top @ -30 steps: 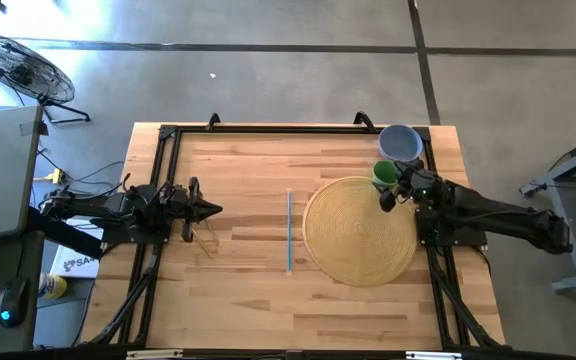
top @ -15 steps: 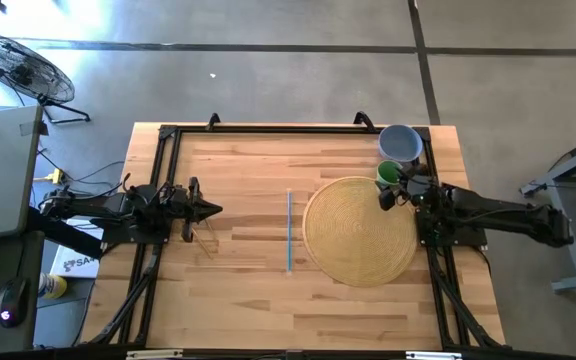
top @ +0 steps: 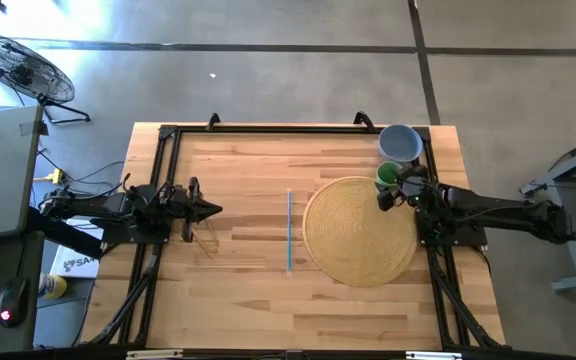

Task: Pick & Place Utensil
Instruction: Put the green cup on the brown table mat

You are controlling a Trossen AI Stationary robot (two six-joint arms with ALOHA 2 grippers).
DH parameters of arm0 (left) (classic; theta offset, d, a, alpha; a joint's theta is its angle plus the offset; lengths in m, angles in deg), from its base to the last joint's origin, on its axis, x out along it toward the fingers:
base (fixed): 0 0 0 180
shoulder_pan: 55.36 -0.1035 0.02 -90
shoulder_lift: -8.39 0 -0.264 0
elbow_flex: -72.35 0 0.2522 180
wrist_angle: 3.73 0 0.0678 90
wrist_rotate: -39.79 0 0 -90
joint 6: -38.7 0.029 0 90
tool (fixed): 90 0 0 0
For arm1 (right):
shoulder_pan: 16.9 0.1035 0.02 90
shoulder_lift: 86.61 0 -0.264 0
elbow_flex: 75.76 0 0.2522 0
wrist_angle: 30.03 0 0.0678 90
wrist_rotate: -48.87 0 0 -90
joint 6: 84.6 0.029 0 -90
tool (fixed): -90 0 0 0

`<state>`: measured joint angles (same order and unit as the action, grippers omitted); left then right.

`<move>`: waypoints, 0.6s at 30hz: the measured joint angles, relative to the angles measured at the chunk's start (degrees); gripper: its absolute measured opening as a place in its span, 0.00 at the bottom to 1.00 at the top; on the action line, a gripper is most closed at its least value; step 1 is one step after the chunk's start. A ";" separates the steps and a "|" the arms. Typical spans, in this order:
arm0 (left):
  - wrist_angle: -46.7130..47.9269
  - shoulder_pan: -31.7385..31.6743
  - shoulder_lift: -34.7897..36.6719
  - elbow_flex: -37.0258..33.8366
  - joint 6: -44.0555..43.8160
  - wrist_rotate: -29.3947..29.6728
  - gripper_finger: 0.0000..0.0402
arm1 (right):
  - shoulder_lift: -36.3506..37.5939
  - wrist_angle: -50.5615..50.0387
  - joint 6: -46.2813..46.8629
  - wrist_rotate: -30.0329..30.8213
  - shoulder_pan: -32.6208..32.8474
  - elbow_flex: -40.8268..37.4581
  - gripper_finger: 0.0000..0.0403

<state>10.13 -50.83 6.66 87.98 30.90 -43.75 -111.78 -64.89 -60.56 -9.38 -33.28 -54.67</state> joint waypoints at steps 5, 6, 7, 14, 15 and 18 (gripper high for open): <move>0.00 -0.02 0.00 0.00 0.01 0.00 0.00 | 0.09 0.25 -0.01 -0.82 -0.08 0.01 0.92; 0.00 -0.02 0.00 0.00 0.00 0.00 0.00 | 0.09 0.35 -0.03 -1.41 -0.10 0.00 0.93; 0.00 -0.02 0.00 0.00 0.01 0.01 0.00 | 0.09 0.37 -0.01 -1.78 -0.09 0.00 0.93; 0.00 0.00 0.01 0.00 0.00 0.00 0.00 | 0.02 0.01 0.25 -3.65 -0.07 -0.04 0.98; 0.00 0.00 0.00 0.00 -0.01 0.00 0.00 | 0.02 -0.09 0.48 -3.76 -0.07 -0.04 0.98; 0.00 0.00 0.00 0.00 0.01 0.00 0.00 | 0.03 -0.40 1.02 -3.84 -0.07 -0.02 0.99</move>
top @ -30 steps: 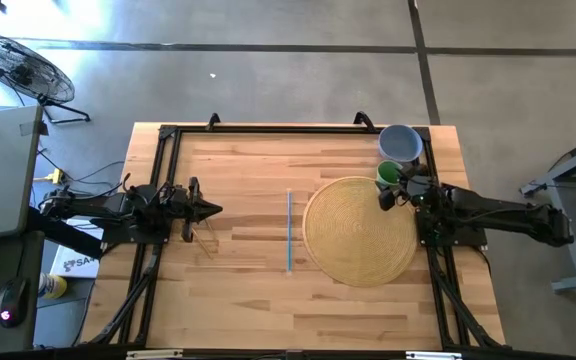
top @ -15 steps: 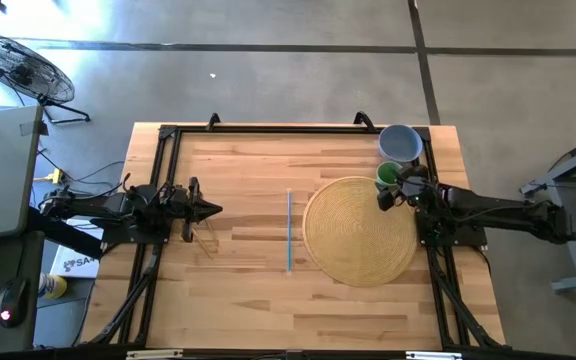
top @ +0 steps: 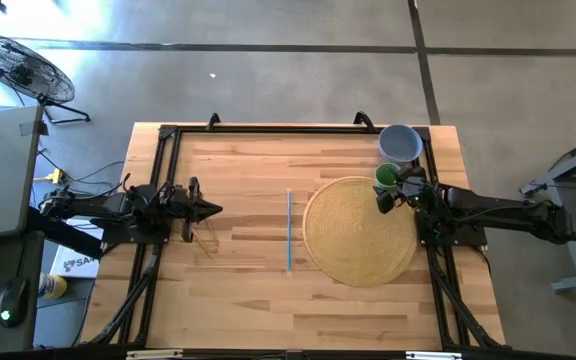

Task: Pick & Place Utensil
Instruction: Put the green cup on the brown table mat

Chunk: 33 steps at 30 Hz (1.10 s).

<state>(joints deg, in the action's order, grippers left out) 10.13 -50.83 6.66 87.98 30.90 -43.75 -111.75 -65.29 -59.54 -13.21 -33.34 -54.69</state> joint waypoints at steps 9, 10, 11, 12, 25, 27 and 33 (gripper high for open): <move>0.00 0.00 0.00 0.00 -0.02 0.02 0.00 | -0.01 -5.70 4.86 -0.31 -0.02 2.19 0.99; 0.01 0.00 0.01 0.00 -0.01 0.00 0.00 | 0.01 -5.74 5.43 -0.05 -0.02 2.19 0.99; 0.00 -0.02 0.00 0.00 -0.01 0.01 0.00 | -0.01 -5.81 5.96 0.44 0.01 2.19 0.99; 0.01 -0.01 0.00 0.00 0.00 0.01 0.00 | -0.07 -6.07 6.35 0.70 0.00 2.19 0.99; 0.01 -0.01 0.01 0.00 0.00 0.00 0.00 | -2.19 -12.53 19.07 -1.85 0.07 4.16 0.99; 0.00 0.00 0.00 0.00 -0.01 0.00 0.00 | -2.99 -13.00 21.13 -2.83 0.07 4.56 0.99; 0.00 0.00 0.00 0.00 -0.02 0.00 0.00 | -6.53 -21.03 29.14 -5.16 0.00 6.94 0.99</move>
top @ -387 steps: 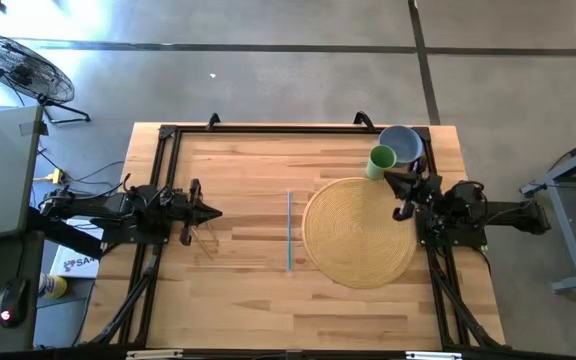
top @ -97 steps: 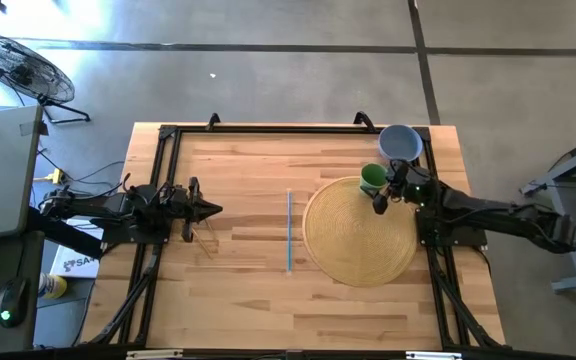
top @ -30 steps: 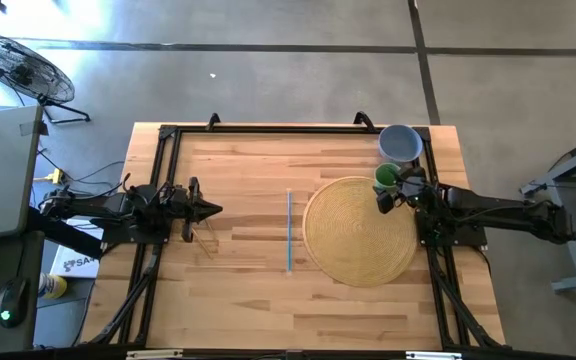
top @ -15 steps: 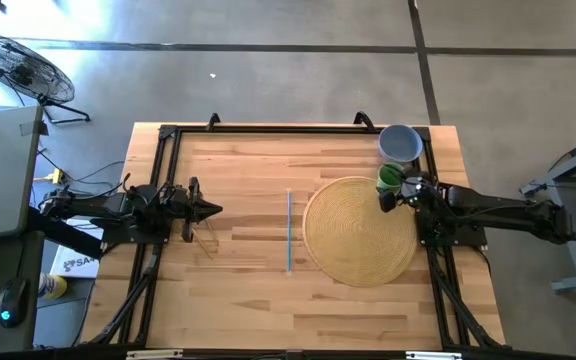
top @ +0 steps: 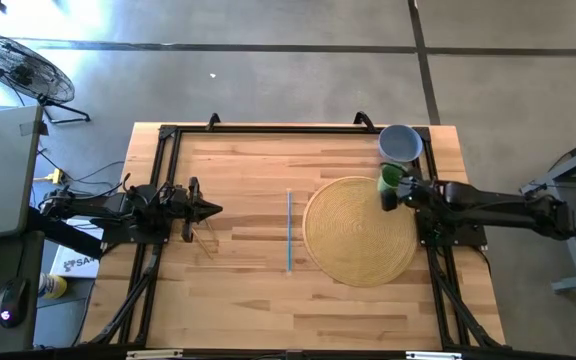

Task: Pick & Place Utensil
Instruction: Put the green cup on the brown table mat, then put the blue bowl on the table mat to the middle of the brown table mat

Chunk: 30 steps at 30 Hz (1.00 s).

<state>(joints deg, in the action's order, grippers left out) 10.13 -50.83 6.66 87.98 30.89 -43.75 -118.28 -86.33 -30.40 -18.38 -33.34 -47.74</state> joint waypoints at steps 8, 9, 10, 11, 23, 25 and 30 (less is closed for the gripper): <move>0.02 0.00 0.00 0.00 0.00 0.02 0.00 | -2.87 -4.85 2.40 -5.54 0.00 3.92 0.99; 0.00 -0.02 0.00 0.00 0.02 0.01 0.00 | -3.00 -5.02 2.38 -6.23 0.00 4.43 0.99; 0.01 -0.02 0.01 0.00 0.01 0.01 0.00 | -3.17 -5.32 2.38 -6.88 0.00 4.96 0.99; 0.02 -0.01 0.01 0.00 0.02 0.00 0.00 | -3.22 -5.69 2.34 -7.69 -0.02 5.49 0.99; 0.01 -0.01 0.00 0.00 0.01 0.01 0.00 | -3.60 -10.59 -0.17 -20.72 0.00 11.58 0.99; 0.00 0.00 0.00 0.00 0.00 0.00 0.00 | -3.60 -10.04 -1.78 -22.36 0.00 12.92 0.99; 0.01 -0.02 0.00 0.00 0.02 0.00 0.00 | -3.64 -12.77 -2.60 -26.04 0.00 18.61 0.99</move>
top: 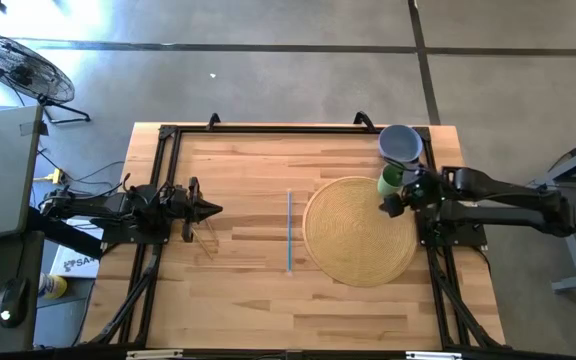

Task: Pick & Place Utensil
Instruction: Put the blue bowl on the table mat to the middle of the brown table mat

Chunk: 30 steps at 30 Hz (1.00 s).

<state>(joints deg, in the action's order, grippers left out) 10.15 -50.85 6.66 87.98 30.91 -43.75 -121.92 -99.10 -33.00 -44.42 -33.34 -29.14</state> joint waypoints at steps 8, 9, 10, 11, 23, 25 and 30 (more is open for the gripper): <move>-0.01 0.01 0.00 0.00 -0.01 0.00 0.00 | 0.00 -5.57 1.79 -1.09 0.00 9.46 0.99; -0.01 0.01 0.00 0.00 -0.01 0.01 0.00 | 0.00 -4.65 1.64 -1.06 0.00 10.25 0.99; -0.01 0.01 0.00 0.00 -0.01 0.00 0.00 | 0.00 -3.56 0.98 -0.97 0.00 10.93 0.99; -0.01 0.02 0.01 0.00 -0.01 0.00 0.00 | 0.00 -2.51 0.13 -0.79 0.00 11.54 0.99; 0.01 0.01 0.00 0.00 0.00 0.00 0.00 | -4.60 9.21 -15.15 14.32 -0.26 13.62 0.99; 0.01 0.02 0.02 0.00 -0.02 0.02 0.00 | -7.32 10.64 -16.72 16.86 -0.92 13.62 0.99; -0.01 0.01 0.00 -0.01 -0.02 0.00 0.00 | -14.50 12.86 -17.55 19.88 -5.89 13.59 0.99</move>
<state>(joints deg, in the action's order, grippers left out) 10.13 -50.84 6.66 87.96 30.89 -43.75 -136.42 -86.24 -50.55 -24.54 -39.23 -15.54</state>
